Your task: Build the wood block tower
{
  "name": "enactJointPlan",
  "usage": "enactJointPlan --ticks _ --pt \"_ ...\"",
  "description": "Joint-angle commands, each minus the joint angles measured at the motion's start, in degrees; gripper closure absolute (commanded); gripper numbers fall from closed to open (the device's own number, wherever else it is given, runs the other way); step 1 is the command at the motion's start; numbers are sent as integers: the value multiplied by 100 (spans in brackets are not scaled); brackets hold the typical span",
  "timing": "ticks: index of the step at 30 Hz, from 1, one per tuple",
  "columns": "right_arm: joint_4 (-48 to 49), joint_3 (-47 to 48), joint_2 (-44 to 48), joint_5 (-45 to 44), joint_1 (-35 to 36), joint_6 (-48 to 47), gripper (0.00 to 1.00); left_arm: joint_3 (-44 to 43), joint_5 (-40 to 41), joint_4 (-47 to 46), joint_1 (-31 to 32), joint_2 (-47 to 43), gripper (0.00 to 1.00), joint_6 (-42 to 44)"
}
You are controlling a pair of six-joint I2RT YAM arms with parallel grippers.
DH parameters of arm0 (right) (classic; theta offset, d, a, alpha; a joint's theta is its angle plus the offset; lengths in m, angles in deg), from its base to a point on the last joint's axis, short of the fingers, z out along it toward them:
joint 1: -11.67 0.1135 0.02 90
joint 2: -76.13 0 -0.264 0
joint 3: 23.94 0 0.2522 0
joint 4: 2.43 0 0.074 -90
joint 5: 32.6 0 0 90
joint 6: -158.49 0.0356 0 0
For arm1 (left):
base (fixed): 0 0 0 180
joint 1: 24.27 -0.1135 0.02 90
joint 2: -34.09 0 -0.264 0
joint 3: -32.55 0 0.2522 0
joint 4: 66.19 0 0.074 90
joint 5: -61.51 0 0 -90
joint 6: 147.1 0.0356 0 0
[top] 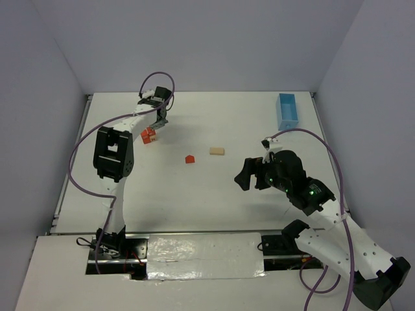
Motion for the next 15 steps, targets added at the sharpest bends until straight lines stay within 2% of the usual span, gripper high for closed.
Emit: enactJointPlan --ticks 1,15 --pt "285 -10 -5 26 56 -97 0 60 179 -81 -20 -369 100 -130" --pt "293 -10 -40 26 82 -97 0 305 39 -213 -11 -501 100 -95"
